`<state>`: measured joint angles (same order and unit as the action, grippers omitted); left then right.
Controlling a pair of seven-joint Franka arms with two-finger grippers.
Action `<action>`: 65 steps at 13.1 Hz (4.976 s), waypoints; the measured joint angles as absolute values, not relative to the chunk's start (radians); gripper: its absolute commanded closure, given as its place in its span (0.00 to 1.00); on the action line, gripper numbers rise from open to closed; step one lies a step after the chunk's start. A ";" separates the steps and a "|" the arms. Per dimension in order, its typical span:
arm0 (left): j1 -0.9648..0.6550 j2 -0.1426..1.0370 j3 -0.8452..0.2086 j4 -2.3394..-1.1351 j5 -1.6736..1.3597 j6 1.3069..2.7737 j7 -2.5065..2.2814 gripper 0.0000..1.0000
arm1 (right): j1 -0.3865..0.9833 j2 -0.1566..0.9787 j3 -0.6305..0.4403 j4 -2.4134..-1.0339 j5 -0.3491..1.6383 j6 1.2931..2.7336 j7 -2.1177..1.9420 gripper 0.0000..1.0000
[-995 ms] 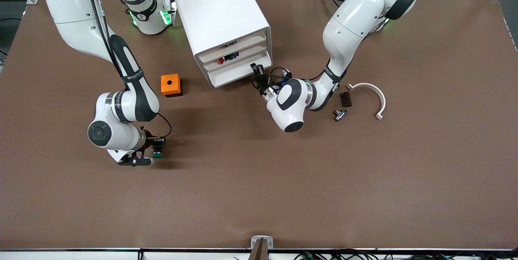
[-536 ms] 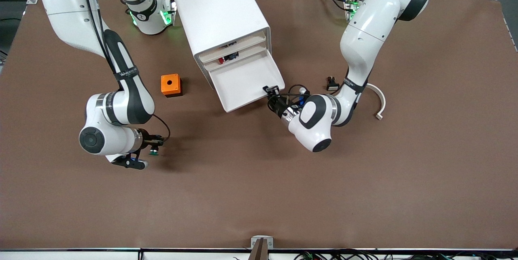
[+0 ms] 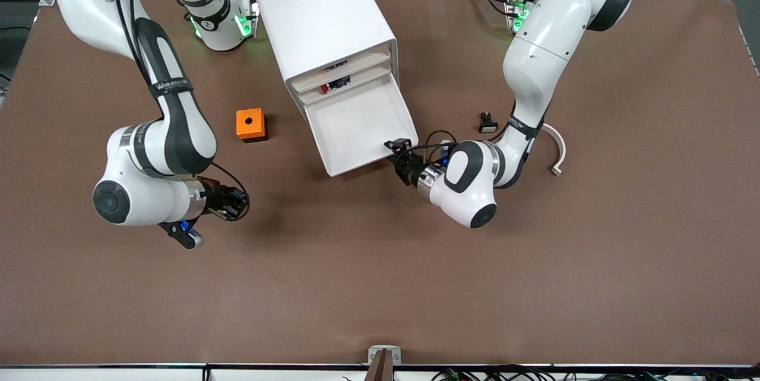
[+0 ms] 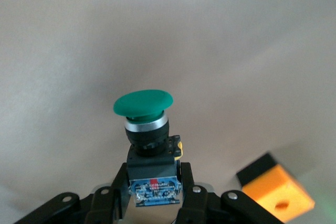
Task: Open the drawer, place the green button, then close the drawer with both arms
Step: 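Pull the drawer open with the left gripper while the right gripper lifts the button, then carry the green button into the open drawer with the right gripper, then release the button and raise the right gripper out of the drawer, then push the drawer shut with the left gripper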
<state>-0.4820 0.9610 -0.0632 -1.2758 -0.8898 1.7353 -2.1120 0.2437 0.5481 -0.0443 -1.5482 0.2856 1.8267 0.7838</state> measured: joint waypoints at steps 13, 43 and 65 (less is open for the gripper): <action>-0.354 0.732 0.047 -1.210 -0.684 1.736 -1.803 0.01 | 0.670 0.478 -0.037 -1.641 0.294 2.094 1.556 1.00; -0.558 0.790 0.080 -1.251 -0.282 1.964 -0.972 0.01 | 0.478 0.463 -0.075 -1.465 0.290 1.937 1.278 0.00; -0.982 0.867 0.020 -1.258 -0.349 2.022 -1.263 0.01 | -0.022 0.073 0.030 -1.527 0.036 1.606 0.268 0.00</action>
